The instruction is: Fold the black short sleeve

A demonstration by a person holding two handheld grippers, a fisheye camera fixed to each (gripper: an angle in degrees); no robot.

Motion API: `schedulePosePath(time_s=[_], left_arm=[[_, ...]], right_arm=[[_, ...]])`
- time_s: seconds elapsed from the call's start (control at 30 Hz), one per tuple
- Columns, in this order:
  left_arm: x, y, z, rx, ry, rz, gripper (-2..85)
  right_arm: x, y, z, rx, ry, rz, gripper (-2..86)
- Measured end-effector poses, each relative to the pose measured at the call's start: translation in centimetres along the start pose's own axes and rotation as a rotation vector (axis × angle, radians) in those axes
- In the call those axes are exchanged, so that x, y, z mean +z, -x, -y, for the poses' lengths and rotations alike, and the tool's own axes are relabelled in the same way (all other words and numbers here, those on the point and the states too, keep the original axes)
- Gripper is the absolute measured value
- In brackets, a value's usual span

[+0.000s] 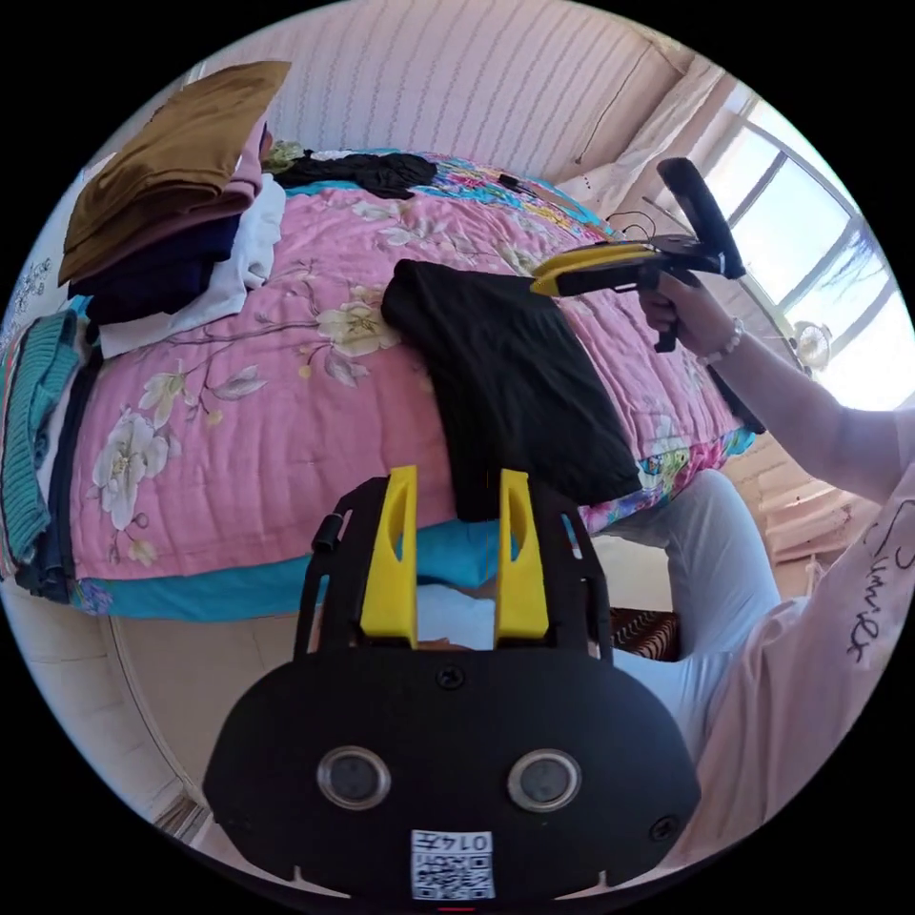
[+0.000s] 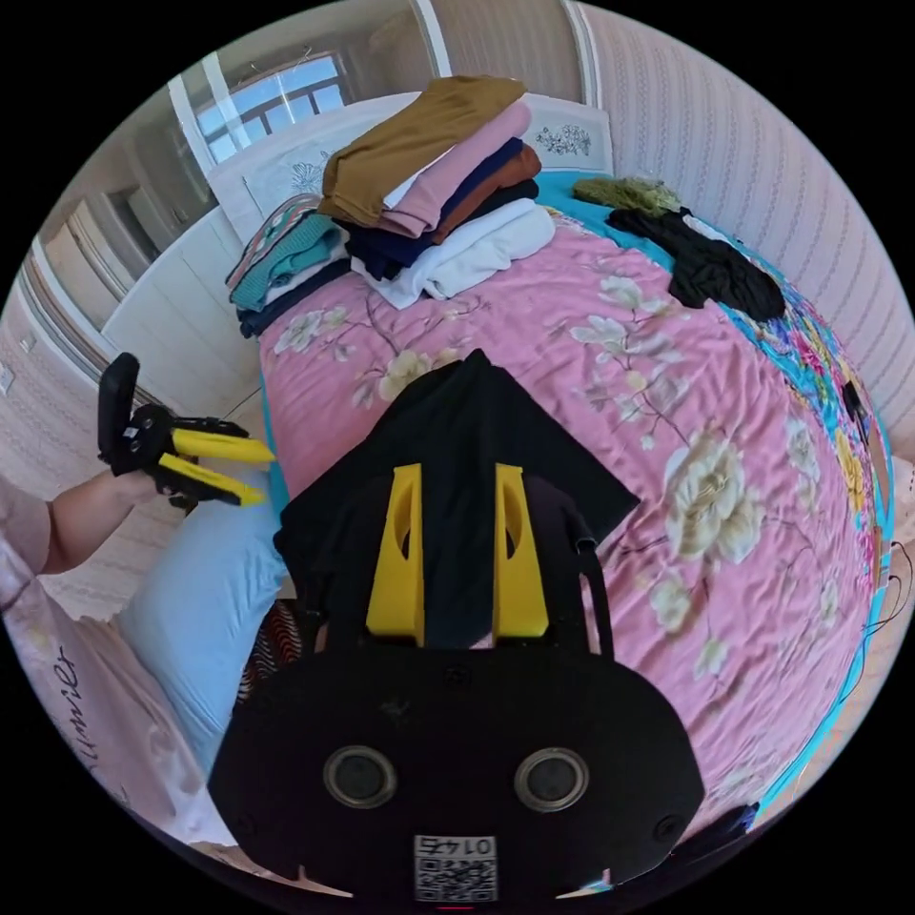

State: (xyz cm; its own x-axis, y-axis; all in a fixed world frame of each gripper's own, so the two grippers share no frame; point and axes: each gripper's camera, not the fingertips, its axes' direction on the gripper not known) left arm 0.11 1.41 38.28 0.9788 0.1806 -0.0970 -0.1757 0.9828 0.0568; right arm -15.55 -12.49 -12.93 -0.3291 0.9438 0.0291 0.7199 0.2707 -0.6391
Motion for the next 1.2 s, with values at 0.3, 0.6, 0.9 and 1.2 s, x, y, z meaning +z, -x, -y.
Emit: schedulePosePath(time_s=[0.3, 0.6, 0.9, 1.2], left_arm=[[4.2, -1.0, 2.0, -0.038, -0.011, -0.019, 13.0], [6.0, -4.3, 3.7, 0.015, 0.059, 0.048, 8.3], [0.0, -11.4, 3.9, 0.178, -0.055, 0.053, 4.0], [-6.4, -28.6, 5.7, 0.605, -0.152, -0.087, 3.8]], right_arm=[[6.0, -0.5, 10.2, -0.049, 0.115, -0.118, 16.4], [9.1, -4.5, 9.3, 0.051, 0.23, 0.14, 5.4], [-5.6, -6.8, -3.6, 0.161, -0.222, 0.264, 1.9], [-22.5, -5.2, -29.1, 0.396, -0.675, 0.168, 2.8]])
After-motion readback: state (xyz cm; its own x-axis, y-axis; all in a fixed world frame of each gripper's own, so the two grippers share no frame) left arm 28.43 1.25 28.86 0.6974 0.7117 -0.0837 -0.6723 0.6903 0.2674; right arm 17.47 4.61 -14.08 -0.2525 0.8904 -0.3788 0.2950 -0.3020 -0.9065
